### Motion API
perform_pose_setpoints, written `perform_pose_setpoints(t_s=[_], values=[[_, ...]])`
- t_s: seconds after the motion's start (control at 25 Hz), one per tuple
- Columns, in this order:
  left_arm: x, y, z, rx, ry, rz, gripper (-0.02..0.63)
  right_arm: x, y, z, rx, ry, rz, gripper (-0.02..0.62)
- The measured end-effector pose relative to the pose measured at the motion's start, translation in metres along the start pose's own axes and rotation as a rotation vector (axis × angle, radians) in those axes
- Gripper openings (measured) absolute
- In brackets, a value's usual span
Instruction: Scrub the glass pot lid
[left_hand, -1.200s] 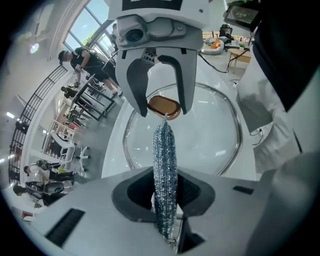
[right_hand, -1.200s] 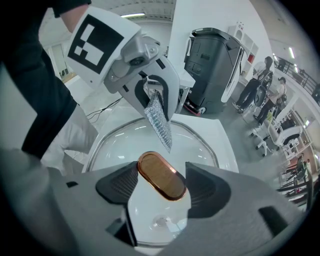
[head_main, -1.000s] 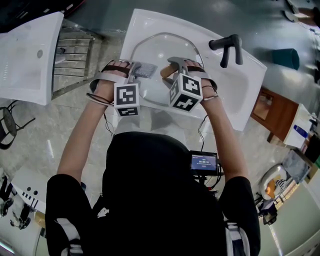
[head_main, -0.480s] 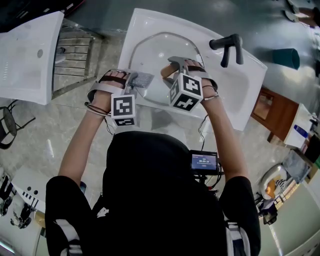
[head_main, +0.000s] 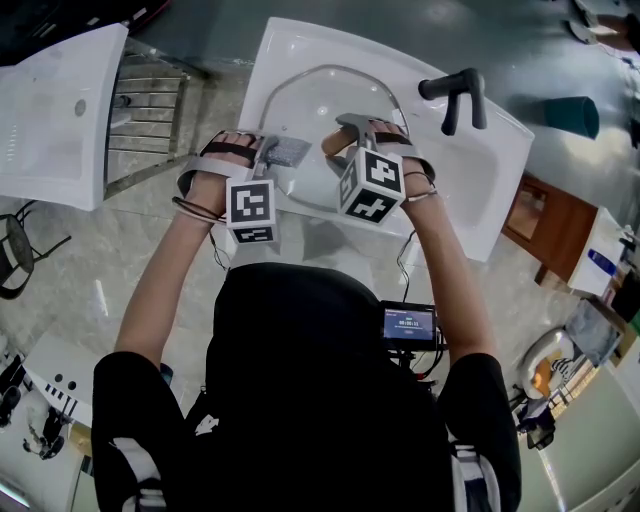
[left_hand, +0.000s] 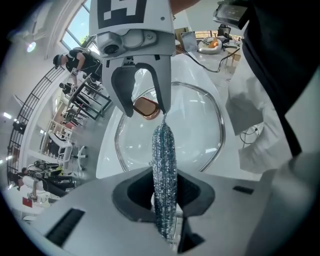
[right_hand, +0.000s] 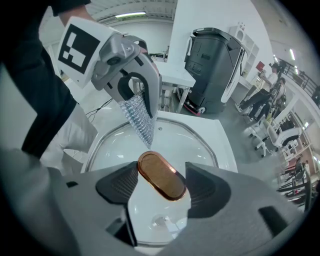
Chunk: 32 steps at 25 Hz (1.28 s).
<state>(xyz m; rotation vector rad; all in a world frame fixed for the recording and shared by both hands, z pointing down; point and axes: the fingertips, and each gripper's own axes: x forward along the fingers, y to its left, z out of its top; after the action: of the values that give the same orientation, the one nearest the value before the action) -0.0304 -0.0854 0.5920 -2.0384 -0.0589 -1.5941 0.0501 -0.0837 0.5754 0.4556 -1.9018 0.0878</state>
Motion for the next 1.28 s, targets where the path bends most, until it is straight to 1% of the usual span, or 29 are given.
perform_pose_setpoints(t_s=[0.2,0.8,1.04,1.28], values=[[0.005,0.011,-0.002,0.007,0.007,0.019,0.072,0.001,0.0,0.0,-0.008,0.004,-0.012,0.29],[0.027,0.055,-0.005,-0.032,0.023,0.077,0.071,0.001,0.0,-0.001,-0.012,0.003,-0.017,0.29],[0.037,0.071,-0.004,-0.025,0.031,0.085,0.072,0.002,0.0,-0.002,-0.014,0.006,-0.014,0.29],[0.039,0.079,-0.002,-0.024,0.035,0.097,0.072,0.001,0.0,-0.001,-0.012,0.005,-0.016,0.29]])
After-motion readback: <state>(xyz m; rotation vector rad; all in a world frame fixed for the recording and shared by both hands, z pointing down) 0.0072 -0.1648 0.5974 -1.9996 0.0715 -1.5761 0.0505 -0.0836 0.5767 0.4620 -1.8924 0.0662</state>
